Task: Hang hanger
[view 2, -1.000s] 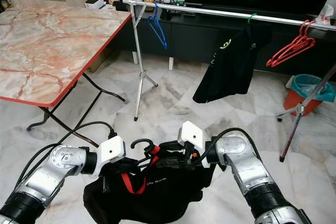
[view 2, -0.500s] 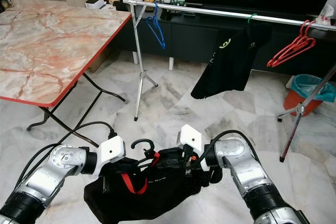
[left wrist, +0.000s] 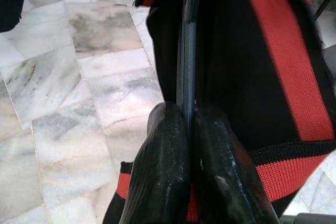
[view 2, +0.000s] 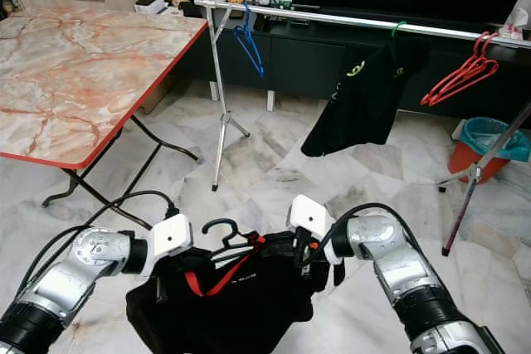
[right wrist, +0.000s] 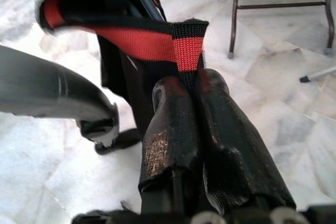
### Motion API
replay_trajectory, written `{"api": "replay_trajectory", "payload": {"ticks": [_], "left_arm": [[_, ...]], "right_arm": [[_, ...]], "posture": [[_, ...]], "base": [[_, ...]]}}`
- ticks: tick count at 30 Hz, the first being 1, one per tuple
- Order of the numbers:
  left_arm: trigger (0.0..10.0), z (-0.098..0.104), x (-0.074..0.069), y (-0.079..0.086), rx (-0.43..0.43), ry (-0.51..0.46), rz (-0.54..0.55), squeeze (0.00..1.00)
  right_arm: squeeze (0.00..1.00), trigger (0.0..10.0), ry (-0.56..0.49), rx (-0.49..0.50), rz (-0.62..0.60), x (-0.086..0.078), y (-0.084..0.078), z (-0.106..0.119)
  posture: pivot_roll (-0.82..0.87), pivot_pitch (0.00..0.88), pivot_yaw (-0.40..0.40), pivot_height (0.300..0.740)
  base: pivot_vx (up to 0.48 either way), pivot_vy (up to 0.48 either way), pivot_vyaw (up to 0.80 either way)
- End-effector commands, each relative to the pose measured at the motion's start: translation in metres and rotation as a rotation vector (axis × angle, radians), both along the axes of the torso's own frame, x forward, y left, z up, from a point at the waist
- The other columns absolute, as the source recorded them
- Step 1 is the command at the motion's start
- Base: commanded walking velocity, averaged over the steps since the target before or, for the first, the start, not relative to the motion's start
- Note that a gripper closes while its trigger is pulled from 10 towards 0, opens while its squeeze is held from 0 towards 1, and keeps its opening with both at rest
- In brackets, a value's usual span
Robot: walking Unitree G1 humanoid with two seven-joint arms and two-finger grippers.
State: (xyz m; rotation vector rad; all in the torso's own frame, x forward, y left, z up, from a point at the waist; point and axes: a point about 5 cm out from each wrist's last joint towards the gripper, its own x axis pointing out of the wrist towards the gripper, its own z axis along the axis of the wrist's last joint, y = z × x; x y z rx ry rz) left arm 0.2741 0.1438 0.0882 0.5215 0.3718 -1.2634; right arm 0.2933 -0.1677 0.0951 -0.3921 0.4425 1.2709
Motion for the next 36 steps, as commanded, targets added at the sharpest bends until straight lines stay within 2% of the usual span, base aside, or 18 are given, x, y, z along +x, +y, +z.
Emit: {"api": "replay_trajectory", "payload": {"ticks": [1,4,12,15,19,22,23,25,26,27,29,30,36], "left_arm": [[10.0,0.002,0.001,0.01,0.023,-0.023,0.016,0.0],[10.0,0.001,0.0,0.014,0.033,-0.02,0.02,0.0],[10.0,-0.001,-0.003,0.018,0.048,-0.012,0.014,0.0],[10.0,-0.002,-0.003,0.02,0.062,-0.015,0.015,0.0],[10.0,-0.003,-0.003,0.021,0.066,-0.022,0.023,0.0],[10.0,-0.005,-0.001,0.021,0.076,-0.04,0.028,0.0],[10.0,-0.005,0.0,0.019,0.066,-0.043,0.029,0.0],[10.0,-0.004,0.0,0.017,0.057,-0.047,0.03,0.0],[10.0,-0.004,0.001,0.016,0.053,-0.049,0.031,0.0],[10.0,-0.003,0.001,0.015,0.048,-0.05,0.032,0.0],[10.0,-0.003,0.001,0.015,0.046,-0.052,0.033,0.0],[10.0,-0.002,0.002,0.016,0.042,-0.055,0.034,0.0],[10.0,-0.002,0.002,0.018,0.043,-0.056,0.037,0.0]], "right_arm": [[0.0,0.0,-0.043,-0.074,-0.006,0.006,-0.008,0.007],[0.0,0.0,-0.073,-0.184,-0.007,0.008,-0.02,0.008],[0.0,0.0,-0.099,-0.234,-0.027,0.01,-0.032,0.016],[0.0,0.0,-0.136,-0.298,-0.032,0.01,-0.04,0.022],[0.0,0.0,-0.177,-0.311,-0.011,0.01,-0.04,0.035],[0.0,0.0,-0.206,-0.243,0.028,0.008,-0.028,0.048],[0.0,0.0,-0.195,-0.195,0.045,0.006,-0.022,0.049],[0.0,0.0,-0.192,-0.172,0.059,0.004,-0.018,0.048],[0.0,8.7,-0.193,-0.172,0.058,0.004,-0.017,0.046],[0.0,10.0,-0.192,-0.174,0.057,0.004,-0.015,0.041],[0.0,10.0,-0.173,-0.151,0.052,0.003,-0.014,0.038],[1.0,10.0,-0.141,-0.118,0.051,0.0,-0.012,0.036],[1.0,10.0,-0.115,-0.121,0.081,-0.004,-0.011,0.035]], "posture": [[0.1,0.0,-0.011,0.74],[0.09,0.0,-0.012,0.74],[0.09,0.0,-0.012,0.74],[0.09,0.0,-0.011,0.74],[0.08,0.0,-0.01,0.74],[0.08,0.0,-0.01,0.74],[0.08,0.0,-0.011,0.74],[0.08,0.0,-0.012,0.74],[0.08,0.0,-0.012,0.74],[0.08,0.0,-0.012,0.74],[0.09,0.0,-0.014,0.74],[0.09,0.0,-0.014,0.74],[0.09,0.0,-0.014,0.74]], "base": [[0.0,0.0,0.0],[0.0,0.0,0.0],[0.0,0.0,0.0],[0.0,0.0,0.0],[0.0,0.0,0.0],[0.0,0.0,0.0],[0.0,0.0,0.0],[0.0,0.0,0.0],[0.0,0.0,0.0],[0.0,0.0,0.0],[0.0,0.0,0.0],[0.0,0.0,0.0],[0.0,0.0,0.0]]}}
